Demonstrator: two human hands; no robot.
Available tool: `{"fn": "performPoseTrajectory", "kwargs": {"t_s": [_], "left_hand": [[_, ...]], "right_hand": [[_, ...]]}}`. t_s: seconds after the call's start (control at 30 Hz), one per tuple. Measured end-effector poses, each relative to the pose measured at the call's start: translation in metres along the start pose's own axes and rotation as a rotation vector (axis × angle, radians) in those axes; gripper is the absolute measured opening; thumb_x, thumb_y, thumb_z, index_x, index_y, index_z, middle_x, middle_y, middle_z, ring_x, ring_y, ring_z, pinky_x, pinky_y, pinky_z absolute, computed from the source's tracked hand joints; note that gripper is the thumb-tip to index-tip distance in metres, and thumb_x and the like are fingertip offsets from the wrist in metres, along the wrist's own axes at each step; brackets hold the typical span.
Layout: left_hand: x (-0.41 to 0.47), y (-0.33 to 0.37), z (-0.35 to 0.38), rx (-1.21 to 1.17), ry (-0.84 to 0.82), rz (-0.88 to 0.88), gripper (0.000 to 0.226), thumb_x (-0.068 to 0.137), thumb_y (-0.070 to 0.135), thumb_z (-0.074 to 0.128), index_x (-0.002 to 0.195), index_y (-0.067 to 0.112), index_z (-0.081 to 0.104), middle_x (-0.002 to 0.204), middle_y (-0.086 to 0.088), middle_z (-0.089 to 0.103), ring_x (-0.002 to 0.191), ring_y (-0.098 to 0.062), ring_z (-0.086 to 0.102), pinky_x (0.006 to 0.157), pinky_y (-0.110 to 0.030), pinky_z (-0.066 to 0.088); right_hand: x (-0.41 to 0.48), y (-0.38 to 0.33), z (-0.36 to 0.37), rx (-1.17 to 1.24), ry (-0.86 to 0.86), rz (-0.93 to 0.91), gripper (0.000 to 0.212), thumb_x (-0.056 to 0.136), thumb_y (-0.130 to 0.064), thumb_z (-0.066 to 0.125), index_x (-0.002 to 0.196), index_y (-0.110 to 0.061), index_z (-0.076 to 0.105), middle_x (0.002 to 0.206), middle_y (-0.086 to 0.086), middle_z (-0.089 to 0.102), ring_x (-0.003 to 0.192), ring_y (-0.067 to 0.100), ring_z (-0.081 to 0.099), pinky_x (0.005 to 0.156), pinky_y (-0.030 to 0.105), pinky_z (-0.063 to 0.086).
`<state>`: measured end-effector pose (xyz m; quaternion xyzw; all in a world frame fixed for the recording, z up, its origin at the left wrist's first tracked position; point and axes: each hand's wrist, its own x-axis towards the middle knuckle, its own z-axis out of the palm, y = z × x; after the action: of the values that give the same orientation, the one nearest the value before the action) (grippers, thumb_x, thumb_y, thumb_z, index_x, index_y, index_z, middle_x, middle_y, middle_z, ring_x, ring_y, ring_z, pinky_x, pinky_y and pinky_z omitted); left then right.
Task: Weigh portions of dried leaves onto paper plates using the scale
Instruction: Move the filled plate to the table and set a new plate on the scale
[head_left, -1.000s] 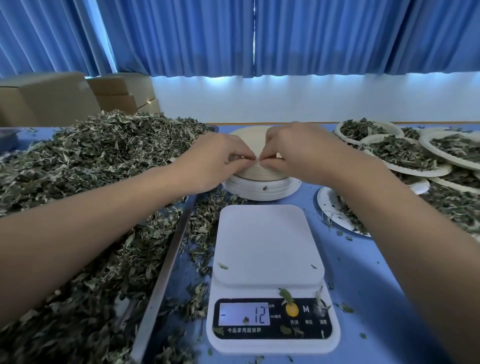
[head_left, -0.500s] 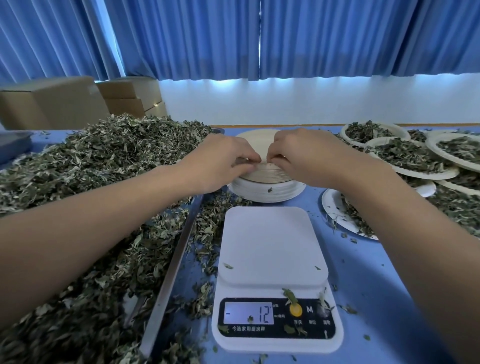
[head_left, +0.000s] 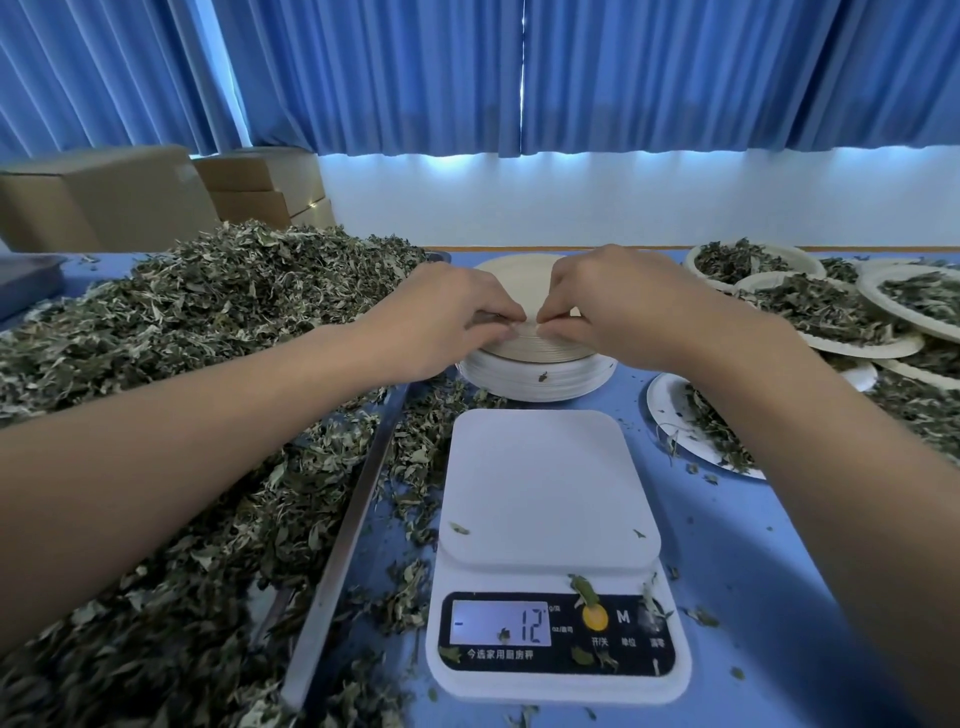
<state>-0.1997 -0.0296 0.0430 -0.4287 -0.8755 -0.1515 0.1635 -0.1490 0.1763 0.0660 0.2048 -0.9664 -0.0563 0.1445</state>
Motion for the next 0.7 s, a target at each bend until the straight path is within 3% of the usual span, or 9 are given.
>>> {"fn": "performPoseTrajectory", "kwargs": {"t_s": [0.3,0.53,0.63,0.7], "left_hand": [[-0.001,0.001,0.0,-0.01,-0.008,-0.015,0.023,0.097,0.028,0.066,0.116,0.02,0.076,0.111,0.003,0.073,0.101,-0.021,0.066,0.098,-0.046,0.047],[0.0,0.006,-0.006,0.007,0.061,0.035,0.023,0.096,0.024,0.067,0.116,0.016,0.075,0.109,0.0,0.073,0.1,-0.023,0.066,0.095,-0.045,0.048],[-0.003,0.012,-0.011,0.013,0.119,0.072,0.019,0.096,0.02,0.067,0.111,0.014,0.076,0.099,-0.001,0.072,0.091,-0.023,0.065,0.086,-0.045,0.05],[-0.01,0.02,-0.017,0.011,0.132,0.108,0.017,0.096,0.018,0.068,0.11,0.013,0.076,0.095,-0.002,0.072,0.087,-0.023,0.065,0.083,-0.045,0.05]], "right_hand": [[-0.002,-0.003,-0.002,-0.033,0.027,-0.015,0.025,0.1,-0.028,0.052,0.097,-0.019,0.075,0.103,0.005,0.067,0.095,0.028,0.059,0.072,0.041,0.05],[-0.007,-0.002,-0.012,-0.033,0.045,-0.013,0.031,0.107,-0.037,0.045,0.105,-0.026,0.073,0.112,-0.003,0.059,0.1,0.027,0.058,0.075,0.039,0.047],[-0.012,0.003,-0.019,0.029,0.099,-0.026,0.029,0.104,-0.045,0.048,0.103,-0.034,0.075,0.109,-0.012,0.062,0.089,0.018,0.053,0.071,0.035,0.039],[-0.02,0.006,-0.022,0.175,0.25,-0.031,0.035,0.102,-0.051,0.049,0.091,-0.032,0.075,0.097,-0.011,0.064,0.076,0.015,0.052,0.067,0.035,0.04]]}}
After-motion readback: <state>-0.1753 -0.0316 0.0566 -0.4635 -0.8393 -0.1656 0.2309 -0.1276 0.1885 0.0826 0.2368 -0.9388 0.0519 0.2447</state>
